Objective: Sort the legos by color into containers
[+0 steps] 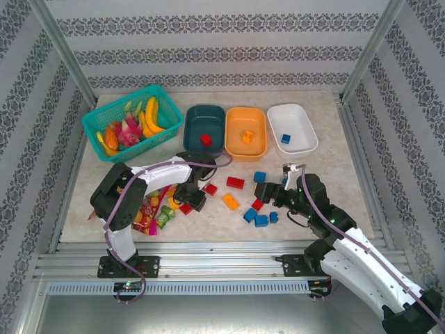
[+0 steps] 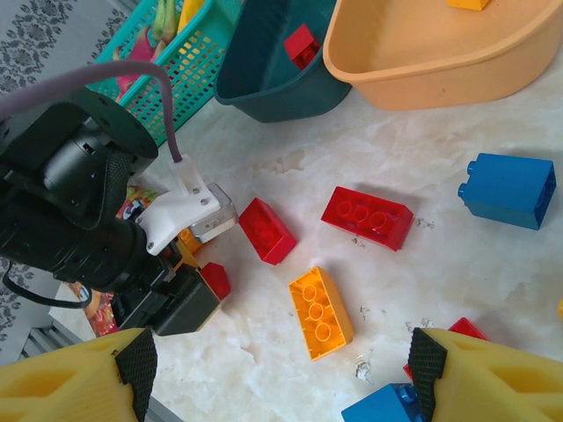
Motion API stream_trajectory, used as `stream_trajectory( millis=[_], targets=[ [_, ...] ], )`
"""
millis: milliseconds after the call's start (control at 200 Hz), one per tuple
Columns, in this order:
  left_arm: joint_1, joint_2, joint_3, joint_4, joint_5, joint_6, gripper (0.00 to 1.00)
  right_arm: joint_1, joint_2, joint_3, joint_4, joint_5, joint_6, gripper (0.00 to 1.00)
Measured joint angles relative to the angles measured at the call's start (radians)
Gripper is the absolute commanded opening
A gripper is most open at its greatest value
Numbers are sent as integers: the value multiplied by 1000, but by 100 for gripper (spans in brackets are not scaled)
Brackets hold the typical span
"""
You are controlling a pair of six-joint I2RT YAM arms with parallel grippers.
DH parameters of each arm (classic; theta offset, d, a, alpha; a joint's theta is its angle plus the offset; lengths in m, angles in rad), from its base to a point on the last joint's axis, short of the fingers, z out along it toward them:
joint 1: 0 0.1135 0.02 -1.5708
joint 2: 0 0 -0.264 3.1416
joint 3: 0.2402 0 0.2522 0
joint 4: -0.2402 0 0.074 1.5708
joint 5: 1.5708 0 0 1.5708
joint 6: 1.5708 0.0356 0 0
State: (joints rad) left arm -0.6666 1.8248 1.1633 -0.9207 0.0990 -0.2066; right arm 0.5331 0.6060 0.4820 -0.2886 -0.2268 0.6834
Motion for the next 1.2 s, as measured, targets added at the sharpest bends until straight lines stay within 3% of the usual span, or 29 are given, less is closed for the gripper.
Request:
stream_trajectory(
  millis=[135, 330, 465, 664, 829, 1019, 1199],
  targets=[
    [-2, -2, -15, 14, -5, -4, 35, -2, 19, 0, 1, -1, 3, 78],
    [-6, -13, 25, 6, -37, -26, 34, -7, 29, 3, 8, -3, 3, 78],
    [18, -17, 211, -34, -57, -54, 35, -18, 61, 52, 10, -3, 3, 78],
    [124, -2, 544, -73, -75, -81, 35, -54, 147, 144, 98, 2, 19, 79],
    [203, 133, 786, -97, -113, -103, 34, -74, 255, 206, 190, 13, 52, 79],
    [254, 398, 1022, -128, -164, -138, 35, -87, 355, 288, 220, 33, 55, 79],
    [277, 559, 1118, -156, -182, -170, 36, -127, 386, 309, 220, 62, 74, 79]
  ],
)
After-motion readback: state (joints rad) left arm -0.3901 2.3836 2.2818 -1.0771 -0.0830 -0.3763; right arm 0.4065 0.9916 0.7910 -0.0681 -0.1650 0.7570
